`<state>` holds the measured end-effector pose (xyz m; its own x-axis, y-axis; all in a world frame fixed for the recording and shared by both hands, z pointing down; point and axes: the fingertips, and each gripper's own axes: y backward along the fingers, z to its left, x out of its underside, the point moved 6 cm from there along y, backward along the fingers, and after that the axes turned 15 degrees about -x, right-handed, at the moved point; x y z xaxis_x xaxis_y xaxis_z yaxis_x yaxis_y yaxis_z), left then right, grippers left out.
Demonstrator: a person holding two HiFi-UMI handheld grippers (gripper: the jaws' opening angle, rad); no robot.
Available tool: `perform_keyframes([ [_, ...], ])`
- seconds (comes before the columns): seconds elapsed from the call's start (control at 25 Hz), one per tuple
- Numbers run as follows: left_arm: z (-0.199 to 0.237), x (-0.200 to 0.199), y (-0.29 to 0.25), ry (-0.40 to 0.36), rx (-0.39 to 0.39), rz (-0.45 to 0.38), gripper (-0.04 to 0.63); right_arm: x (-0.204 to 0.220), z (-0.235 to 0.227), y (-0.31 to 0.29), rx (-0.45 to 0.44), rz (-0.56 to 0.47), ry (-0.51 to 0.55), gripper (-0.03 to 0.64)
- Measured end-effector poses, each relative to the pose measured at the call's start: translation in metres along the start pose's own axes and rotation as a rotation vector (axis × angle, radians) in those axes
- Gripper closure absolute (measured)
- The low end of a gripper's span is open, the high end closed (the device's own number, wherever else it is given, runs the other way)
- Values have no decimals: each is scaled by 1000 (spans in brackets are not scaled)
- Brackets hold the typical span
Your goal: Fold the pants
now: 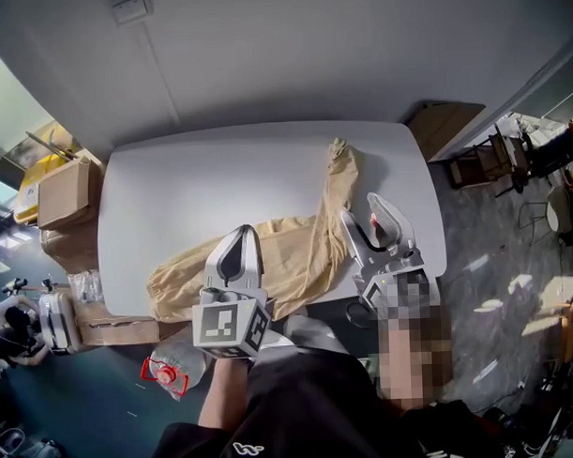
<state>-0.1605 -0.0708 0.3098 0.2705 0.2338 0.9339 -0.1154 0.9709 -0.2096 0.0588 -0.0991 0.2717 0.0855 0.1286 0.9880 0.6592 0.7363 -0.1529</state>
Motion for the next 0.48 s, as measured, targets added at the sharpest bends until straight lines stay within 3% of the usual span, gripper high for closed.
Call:
perform_keyframes([
  [0.24, -6, 10, -12, -21, -5, 26, 589, 11, -22, -33, -2, 93, 201, 344],
  [0.48, -13, 25, -39, -48, -15, 66, 589, 51, -60, -64, -2, 207, 147, 345],
])
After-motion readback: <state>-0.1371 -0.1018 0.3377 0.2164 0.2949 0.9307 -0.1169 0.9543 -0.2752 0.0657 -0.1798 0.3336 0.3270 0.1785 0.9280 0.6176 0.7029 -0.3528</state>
